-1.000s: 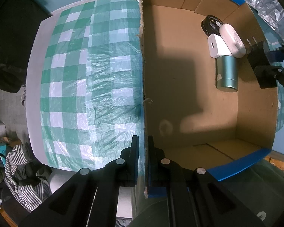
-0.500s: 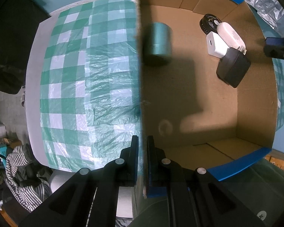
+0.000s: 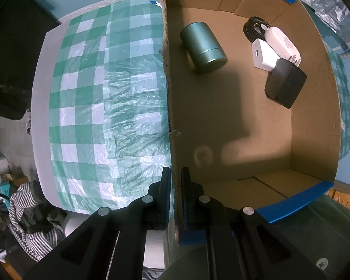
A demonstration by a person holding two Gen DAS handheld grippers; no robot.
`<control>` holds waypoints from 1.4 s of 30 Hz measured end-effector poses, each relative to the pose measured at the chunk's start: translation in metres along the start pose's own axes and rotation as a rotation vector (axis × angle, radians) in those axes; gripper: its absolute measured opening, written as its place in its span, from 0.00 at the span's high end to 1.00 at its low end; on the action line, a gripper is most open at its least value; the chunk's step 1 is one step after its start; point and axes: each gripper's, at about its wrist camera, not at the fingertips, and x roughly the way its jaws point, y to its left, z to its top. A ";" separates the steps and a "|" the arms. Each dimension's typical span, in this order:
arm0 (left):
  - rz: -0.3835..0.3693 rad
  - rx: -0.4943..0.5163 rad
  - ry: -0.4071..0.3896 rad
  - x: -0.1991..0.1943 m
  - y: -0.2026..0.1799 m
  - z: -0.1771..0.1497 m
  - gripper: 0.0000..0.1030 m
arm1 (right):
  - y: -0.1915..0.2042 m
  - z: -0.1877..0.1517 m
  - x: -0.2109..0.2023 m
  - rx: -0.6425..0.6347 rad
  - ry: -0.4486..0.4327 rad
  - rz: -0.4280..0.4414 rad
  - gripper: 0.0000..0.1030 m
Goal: Organize rigid objects
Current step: 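Carry the grey charger into the box and open the right gripper, then move the right tool back to the cloth and grasp the white plug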
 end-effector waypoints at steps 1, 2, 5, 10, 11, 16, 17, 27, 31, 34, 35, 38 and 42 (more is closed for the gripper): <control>0.000 0.001 0.000 0.000 -0.001 0.000 0.92 | -0.003 -0.002 -0.002 0.011 -0.003 -0.006 0.46; -0.001 0.001 -0.001 -0.001 -0.001 0.000 0.92 | -0.005 -0.004 -0.004 0.017 -0.005 -0.009 0.45; -0.003 0.000 -0.002 -0.002 -0.001 0.001 0.92 | -0.017 -0.011 -0.007 0.062 -0.010 -0.012 0.45; 0.000 0.012 0.000 -0.004 -0.003 0.003 0.92 | -0.037 -0.023 -0.009 0.141 -0.011 -0.020 0.44; 0.001 0.013 0.001 -0.004 -0.004 0.003 0.92 | -0.040 -0.025 -0.009 0.155 -0.011 -0.020 0.43; 0.002 0.018 0.003 -0.003 -0.006 0.004 0.92 | -0.061 -0.039 -0.005 0.231 -0.007 -0.033 0.36; 0.002 0.021 0.004 -0.003 -0.006 0.004 0.92 | -0.064 -0.042 -0.003 0.243 -0.005 -0.036 0.35; -0.001 0.032 0.005 -0.006 -0.009 0.009 0.92 | -0.126 -0.080 0.028 0.503 0.064 -0.041 0.34; -0.004 0.031 0.006 -0.006 -0.009 0.010 0.92 | -0.146 -0.093 0.043 0.572 0.087 -0.049 0.28; -0.003 0.031 0.005 -0.006 -0.009 0.010 0.92 | -0.154 -0.100 0.055 0.592 0.097 -0.042 0.28; -0.002 0.029 0.005 -0.007 -0.009 0.010 0.92 | -0.155 -0.102 0.059 0.596 0.107 -0.040 0.28; -0.002 0.022 0.005 -0.006 -0.007 0.010 0.92 | -0.156 -0.106 0.074 0.607 0.140 -0.037 0.28; 0.000 0.022 0.007 -0.005 -0.007 0.009 0.92 | -0.160 -0.109 0.091 0.630 0.153 -0.016 0.29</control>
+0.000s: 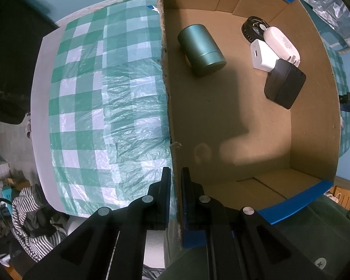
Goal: Organize rigid objects
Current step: 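Move the right tool back to the cloth and grasp the white plug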
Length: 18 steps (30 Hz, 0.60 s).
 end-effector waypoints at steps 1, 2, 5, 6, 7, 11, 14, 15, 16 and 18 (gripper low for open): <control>0.000 0.000 0.000 0.000 0.000 0.000 0.92 | -0.001 0.001 0.004 0.004 0.005 -0.005 0.29; 0.000 0.000 0.000 0.000 0.000 -0.001 0.92 | -0.001 0.002 0.007 0.005 0.004 -0.008 0.29; -0.001 0.000 0.000 0.000 0.000 0.000 0.92 | -0.001 0.004 0.015 0.009 0.002 -0.009 0.29; 0.000 0.000 0.001 0.001 -0.001 0.000 0.92 | -0.001 0.004 0.017 0.008 0.006 -0.009 0.29; 0.000 -0.001 0.000 0.000 0.000 0.000 0.92 | 0.000 0.005 0.021 0.005 0.014 -0.016 0.29; -0.002 -0.004 -0.001 0.000 0.001 -0.001 0.92 | 0.000 0.004 0.029 -0.006 0.018 -0.028 0.29; -0.004 -0.006 -0.004 0.000 0.001 -0.001 0.92 | -0.001 0.007 0.035 -0.005 0.019 -0.028 0.40; -0.004 -0.006 -0.004 0.000 0.001 -0.001 0.92 | -0.002 0.007 0.037 -0.002 0.022 -0.024 0.41; -0.005 -0.006 -0.005 0.000 0.002 -0.001 0.92 | -0.002 0.007 0.037 -0.003 0.017 -0.024 0.41; -0.005 -0.006 -0.005 0.000 0.002 -0.001 0.92 | -0.002 0.006 0.037 -0.007 0.013 -0.029 0.42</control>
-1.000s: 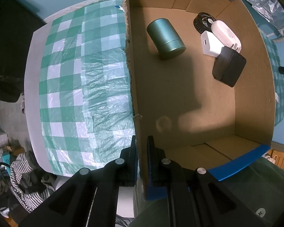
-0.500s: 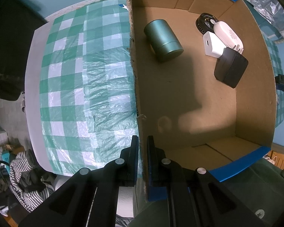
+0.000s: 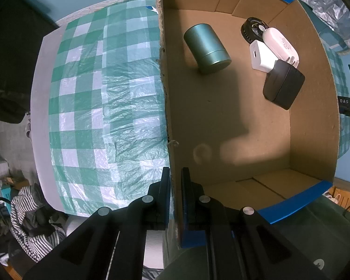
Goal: Organize rigid objects
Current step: 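Move the right tool back to the cloth and grasp the white plug, then carry the white plug into the box and open the right gripper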
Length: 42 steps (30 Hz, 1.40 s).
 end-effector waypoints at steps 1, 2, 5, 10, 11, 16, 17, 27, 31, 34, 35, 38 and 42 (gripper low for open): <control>0.000 0.001 -0.001 0.000 0.000 0.000 0.92 | 0.000 0.000 0.000 -0.002 -0.003 -0.002 0.42; 0.000 0.000 -0.002 0.000 0.000 0.000 0.92 | 0.001 -0.001 0.000 -0.007 -0.006 -0.006 0.43; 0.000 0.002 -0.002 -0.001 0.000 0.000 0.92 | 0.003 -0.008 -0.001 -0.033 -0.011 -0.022 0.44; 0.000 0.004 -0.005 -0.003 -0.001 0.000 0.92 | 0.014 -0.012 -0.013 -0.056 -0.021 -0.006 0.44; -0.001 0.004 -0.005 -0.003 0.000 0.000 0.92 | 0.017 -0.012 -0.017 -0.065 -0.027 -0.003 0.44; -0.001 0.003 -0.006 -0.003 0.000 0.001 0.92 | 0.028 -0.014 -0.034 -0.090 -0.044 0.018 0.44; -0.002 0.003 -0.006 -0.003 0.000 0.000 0.92 | 0.030 -0.015 -0.039 -0.097 -0.049 0.020 0.44; -0.005 0.001 -0.008 -0.004 -0.002 0.000 0.92 | 0.057 -0.020 -0.082 -0.174 -0.087 0.040 0.44; -0.007 -0.003 -0.009 -0.005 -0.001 0.000 0.92 | 0.068 -0.018 -0.096 -0.218 -0.110 0.049 0.44; -0.007 -0.004 -0.013 -0.006 -0.001 -0.001 0.92 | 0.081 -0.022 -0.111 -0.266 -0.127 0.055 0.44; -0.006 -0.004 -0.013 -0.007 -0.002 -0.001 0.92 | 0.082 -0.017 -0.109 -0.280 -0.131 0.059 0.44; -0.006 -0.002 -0.016 -0.007 -0.002 -0.002 0.92 | 0.096 -0.014 -0.122 -0.324 -0.144 0.075 0.44; -0.006 -0.002 -0.015 -0.007 -0.002 -0.001 0.92 | 0.115 -0.010 -0.132 -0.389 -0.165 0.077 0.44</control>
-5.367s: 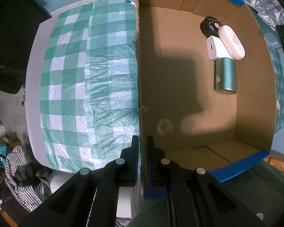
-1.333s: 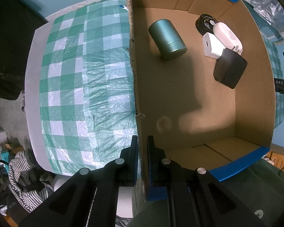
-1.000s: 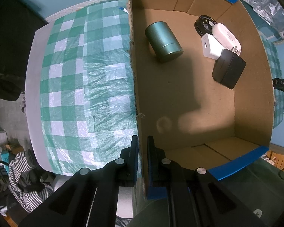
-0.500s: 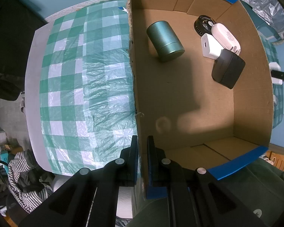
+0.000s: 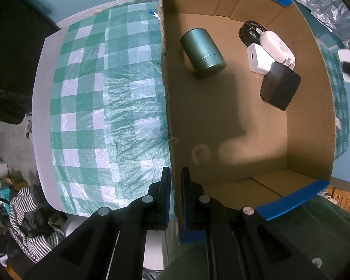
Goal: Organize rigid objects
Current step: 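Carry the white plug into the box and open the right gripper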
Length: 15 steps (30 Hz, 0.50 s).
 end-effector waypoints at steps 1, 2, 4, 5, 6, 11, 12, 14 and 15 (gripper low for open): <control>0.001 0.002 0.000 0.000 -0.001 0.000 0.92 | 0.006 0.004 -0.002 -0.018 -0.002 0.004 0.44; 0.002 0.004 0.000 -0.001 -0.001 0.000 0.92 | 0.011 0.007 0.001 -0.035 -0.004 0.005 0.44; 0.000 0.000 -0.002 -0.001 0.000 0.001 0.92 | 0.023 0.013 0.000 -0.069 -0.009 0.005 0.44; -0.001 0.000 -0.003 -0.001 0.000 0.001 0.92 | 0.027 0.016 0.001 -0.084 -0.011 0.007 0.44; -0.002 -0.001 -0.004 -0.002 0.000 0.001 0.92 | 0.031 0.019 0.002 -0.097 -0.012 0.009 0.44; -0.004 -0.002 -0.007 -0.003 0.000 0.000 0.92 | 0.055 0.035 0.005 -0.166 -0.013 0.005 0.44; -0.004 -0.002 -0.007 -0.003 0.000 0.000 0.92 | 0.060 0.038 0.006 -0.179 -0.011 0.004 0.44; -0.004 -0.001 -0.007 -0.003 0.000 0.000 0.92 | 0.068 0.043 0.009 -0.207 -0.007 -0.002 0.44; -0.004 -0.001 -0.007 -0.003 0.000 0.000 0.92 | 0.071 0.045 0.011 -0.218 -0.005 -0.003 0.44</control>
